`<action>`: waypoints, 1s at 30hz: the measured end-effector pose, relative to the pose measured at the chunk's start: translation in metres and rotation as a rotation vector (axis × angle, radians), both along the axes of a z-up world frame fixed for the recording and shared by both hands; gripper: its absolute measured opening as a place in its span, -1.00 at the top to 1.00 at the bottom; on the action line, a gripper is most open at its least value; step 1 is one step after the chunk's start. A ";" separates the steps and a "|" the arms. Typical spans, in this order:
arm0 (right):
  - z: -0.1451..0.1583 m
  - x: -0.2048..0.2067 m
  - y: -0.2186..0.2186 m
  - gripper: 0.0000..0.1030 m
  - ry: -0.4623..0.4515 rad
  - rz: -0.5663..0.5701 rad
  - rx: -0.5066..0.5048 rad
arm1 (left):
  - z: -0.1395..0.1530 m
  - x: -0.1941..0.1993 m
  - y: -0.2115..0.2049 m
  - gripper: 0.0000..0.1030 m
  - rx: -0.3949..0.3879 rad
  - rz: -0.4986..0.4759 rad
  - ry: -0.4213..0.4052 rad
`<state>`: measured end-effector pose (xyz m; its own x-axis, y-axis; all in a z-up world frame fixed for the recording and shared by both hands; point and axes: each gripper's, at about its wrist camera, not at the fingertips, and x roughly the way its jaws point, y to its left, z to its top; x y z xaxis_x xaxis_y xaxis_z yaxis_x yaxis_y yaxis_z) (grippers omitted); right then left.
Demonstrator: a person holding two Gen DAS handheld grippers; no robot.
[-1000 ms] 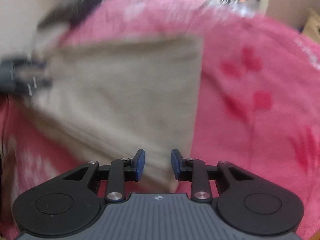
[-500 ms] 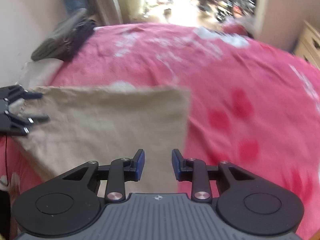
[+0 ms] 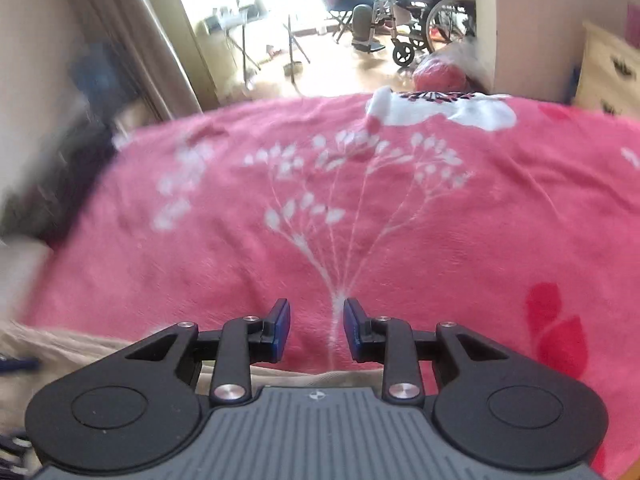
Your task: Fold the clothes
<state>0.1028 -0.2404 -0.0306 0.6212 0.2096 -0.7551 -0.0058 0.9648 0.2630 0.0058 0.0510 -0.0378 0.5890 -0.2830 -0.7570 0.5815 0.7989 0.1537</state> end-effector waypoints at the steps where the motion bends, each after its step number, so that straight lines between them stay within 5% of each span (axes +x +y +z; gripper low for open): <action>1: 0.007 -0.009 -0.001 0.39 -0.005 0.028 0.028 | 0.003 -0.001 0.000 -0.38 -0.001 -0.005 -0.009; 7: 0.014 -0.069 0.014 0.38 0.107 0.253 0.116 | 0.008 -0.006 0.002 -0.38 -0.009 -0.052 -0.006; 12: -0.014 -0.102 -0.014 0.39 0.282 0.112 -0.153 | 0.001 -0.008 0.013 -0.38 0.029 -0.010 0.014; 15: 0.002 -0.119 -0.037 0.38 0.280 0.006 -0.225 | 0.016 -0.009 0.023 -0.38 0.000 0.043 0.018; 17: 0.018 -0.130 -0.040 0.38 0.238 -0.006 -0.162 | 0.025 -0.017 0.025 -0.38 -0.014 0.037 0.010; 23: 0.036 -0.143 0.011 0.38 0.119 0.235 -0.039 | 0.029 -0.049 0.019 -0.38 -0.036 -0.009 0.068; 27: 0.013 -0.151 0.030 0.38 0.169 0.317 -0.015 | 0.011 -0.064 0.032 -0.39 -0.018 0.044 0.147; 30: -0.006 -0.163 0.011 0.39 0.272 0.248 -0.121 | 0.017 -0.062 0.057 -0.39 -0.038 0.120 0.198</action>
